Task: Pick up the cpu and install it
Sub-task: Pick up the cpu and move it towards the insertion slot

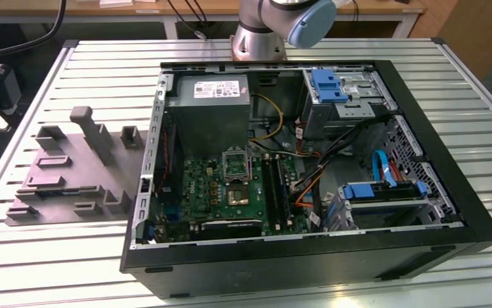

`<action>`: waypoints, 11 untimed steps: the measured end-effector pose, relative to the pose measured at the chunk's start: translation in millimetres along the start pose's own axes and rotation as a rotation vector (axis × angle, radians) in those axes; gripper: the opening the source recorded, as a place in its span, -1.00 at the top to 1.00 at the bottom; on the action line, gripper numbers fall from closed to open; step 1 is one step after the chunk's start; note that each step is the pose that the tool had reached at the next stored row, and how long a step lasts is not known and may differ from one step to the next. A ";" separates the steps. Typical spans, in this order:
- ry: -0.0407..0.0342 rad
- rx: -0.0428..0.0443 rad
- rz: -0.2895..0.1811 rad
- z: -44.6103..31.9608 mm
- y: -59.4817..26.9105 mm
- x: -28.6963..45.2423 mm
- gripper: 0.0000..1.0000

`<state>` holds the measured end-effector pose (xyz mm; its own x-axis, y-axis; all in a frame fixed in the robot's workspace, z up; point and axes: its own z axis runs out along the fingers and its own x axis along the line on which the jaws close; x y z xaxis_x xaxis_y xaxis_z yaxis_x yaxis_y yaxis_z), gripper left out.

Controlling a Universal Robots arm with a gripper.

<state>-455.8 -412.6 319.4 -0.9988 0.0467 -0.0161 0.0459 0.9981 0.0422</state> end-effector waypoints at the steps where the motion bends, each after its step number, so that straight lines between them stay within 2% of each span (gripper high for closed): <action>1: 0.0000 0.0000 0.000 -0.2 0.0 0.0 0.06; 11: 0.0004 0.0003 0.000 -2.9 0.1 -0.1 0.06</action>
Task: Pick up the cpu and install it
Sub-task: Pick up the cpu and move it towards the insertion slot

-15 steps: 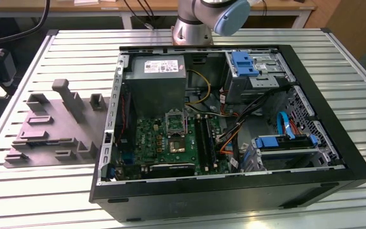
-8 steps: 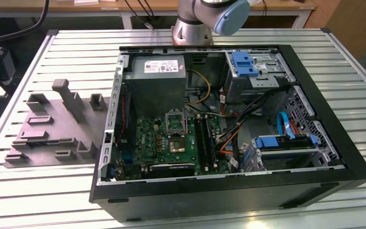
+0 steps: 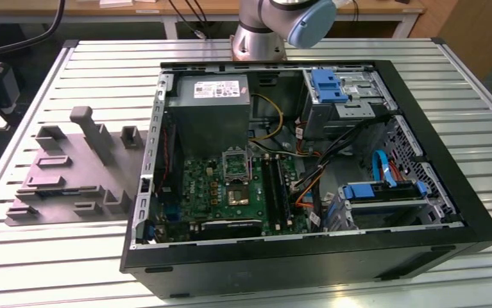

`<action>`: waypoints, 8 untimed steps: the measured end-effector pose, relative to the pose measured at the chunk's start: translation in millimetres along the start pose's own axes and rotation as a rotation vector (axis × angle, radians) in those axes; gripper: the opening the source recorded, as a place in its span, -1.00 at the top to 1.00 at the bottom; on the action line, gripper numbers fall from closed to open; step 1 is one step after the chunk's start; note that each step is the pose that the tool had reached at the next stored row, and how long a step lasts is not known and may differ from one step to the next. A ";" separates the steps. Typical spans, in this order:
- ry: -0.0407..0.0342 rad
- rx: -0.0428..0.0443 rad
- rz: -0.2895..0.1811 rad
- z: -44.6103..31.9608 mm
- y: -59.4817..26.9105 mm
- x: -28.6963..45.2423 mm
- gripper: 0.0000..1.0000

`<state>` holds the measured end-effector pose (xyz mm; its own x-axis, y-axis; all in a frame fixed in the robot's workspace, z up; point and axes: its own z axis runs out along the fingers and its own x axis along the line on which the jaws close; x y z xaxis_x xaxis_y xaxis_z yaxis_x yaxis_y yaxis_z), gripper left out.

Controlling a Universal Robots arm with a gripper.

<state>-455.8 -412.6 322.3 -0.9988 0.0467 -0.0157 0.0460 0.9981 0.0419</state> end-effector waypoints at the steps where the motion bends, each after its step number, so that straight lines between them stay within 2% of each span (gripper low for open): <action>1: -0.0001 -0.0001 0.000 -0.3 0.0 0.0 0.06; 8: 0.0000 0.0000 0.000 -3.1 0.1 0.0 0.06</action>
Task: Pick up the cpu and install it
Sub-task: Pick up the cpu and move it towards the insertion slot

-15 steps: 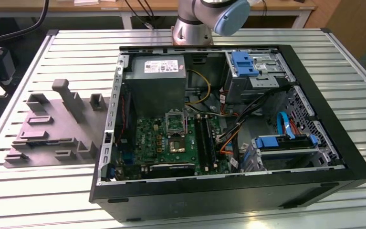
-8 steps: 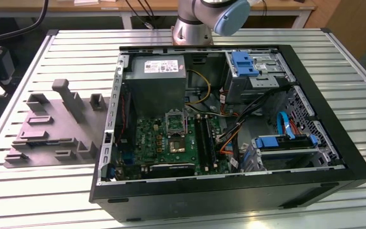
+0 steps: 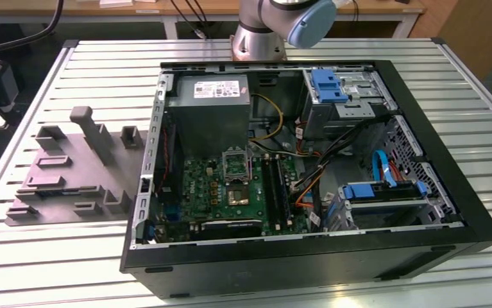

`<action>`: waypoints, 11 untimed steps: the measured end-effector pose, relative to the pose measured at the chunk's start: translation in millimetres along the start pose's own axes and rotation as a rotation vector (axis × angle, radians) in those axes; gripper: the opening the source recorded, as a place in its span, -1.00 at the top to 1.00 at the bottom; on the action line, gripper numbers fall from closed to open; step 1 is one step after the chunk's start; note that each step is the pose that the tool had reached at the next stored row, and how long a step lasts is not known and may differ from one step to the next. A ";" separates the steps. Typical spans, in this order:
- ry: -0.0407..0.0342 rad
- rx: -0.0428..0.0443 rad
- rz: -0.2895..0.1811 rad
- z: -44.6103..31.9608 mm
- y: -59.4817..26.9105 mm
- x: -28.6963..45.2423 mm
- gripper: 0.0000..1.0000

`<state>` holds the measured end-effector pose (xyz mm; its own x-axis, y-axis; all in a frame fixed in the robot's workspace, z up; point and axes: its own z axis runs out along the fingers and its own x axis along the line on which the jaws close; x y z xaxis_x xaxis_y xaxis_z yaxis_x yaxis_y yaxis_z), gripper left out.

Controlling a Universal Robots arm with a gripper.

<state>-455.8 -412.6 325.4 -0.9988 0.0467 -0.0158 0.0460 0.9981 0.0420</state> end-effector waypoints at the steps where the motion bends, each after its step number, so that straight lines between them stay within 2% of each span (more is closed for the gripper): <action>1: -0.0001 -0.0001 0.000 -0.3 0.0 0.0 0.06; 11: 0.0000 0.0000 0.000 -3.7 0.1 0.0 0.06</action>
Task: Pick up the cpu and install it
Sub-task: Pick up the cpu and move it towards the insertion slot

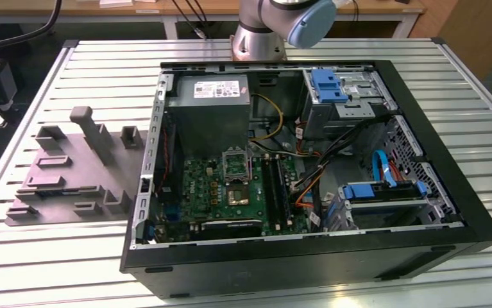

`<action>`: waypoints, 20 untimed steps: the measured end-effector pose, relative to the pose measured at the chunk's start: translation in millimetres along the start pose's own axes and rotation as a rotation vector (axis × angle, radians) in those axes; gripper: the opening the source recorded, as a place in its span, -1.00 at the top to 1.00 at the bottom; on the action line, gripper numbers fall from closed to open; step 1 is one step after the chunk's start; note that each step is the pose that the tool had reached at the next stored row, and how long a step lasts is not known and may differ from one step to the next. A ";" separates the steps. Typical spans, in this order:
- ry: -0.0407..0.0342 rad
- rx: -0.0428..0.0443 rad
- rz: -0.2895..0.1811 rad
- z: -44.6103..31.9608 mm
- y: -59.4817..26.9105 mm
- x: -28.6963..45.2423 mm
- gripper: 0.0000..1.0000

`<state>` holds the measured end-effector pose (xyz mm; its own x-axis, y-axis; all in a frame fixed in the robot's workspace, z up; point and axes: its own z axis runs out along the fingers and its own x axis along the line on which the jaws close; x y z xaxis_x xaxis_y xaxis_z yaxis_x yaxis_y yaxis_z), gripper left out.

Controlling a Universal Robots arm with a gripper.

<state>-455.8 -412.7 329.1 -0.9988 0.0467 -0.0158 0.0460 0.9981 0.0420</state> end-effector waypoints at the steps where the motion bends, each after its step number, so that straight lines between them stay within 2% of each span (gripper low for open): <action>1: 0.0000 0.0000 0.000 -0.5 0.0 0.0 0.06; 20: 0.0000 0.0000 0.000 -5.0 0.2 -0.1 0.06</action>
<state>-455.8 -412.6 334.1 -0.9988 0.0467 -0.0158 0.0460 0.9981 0.0420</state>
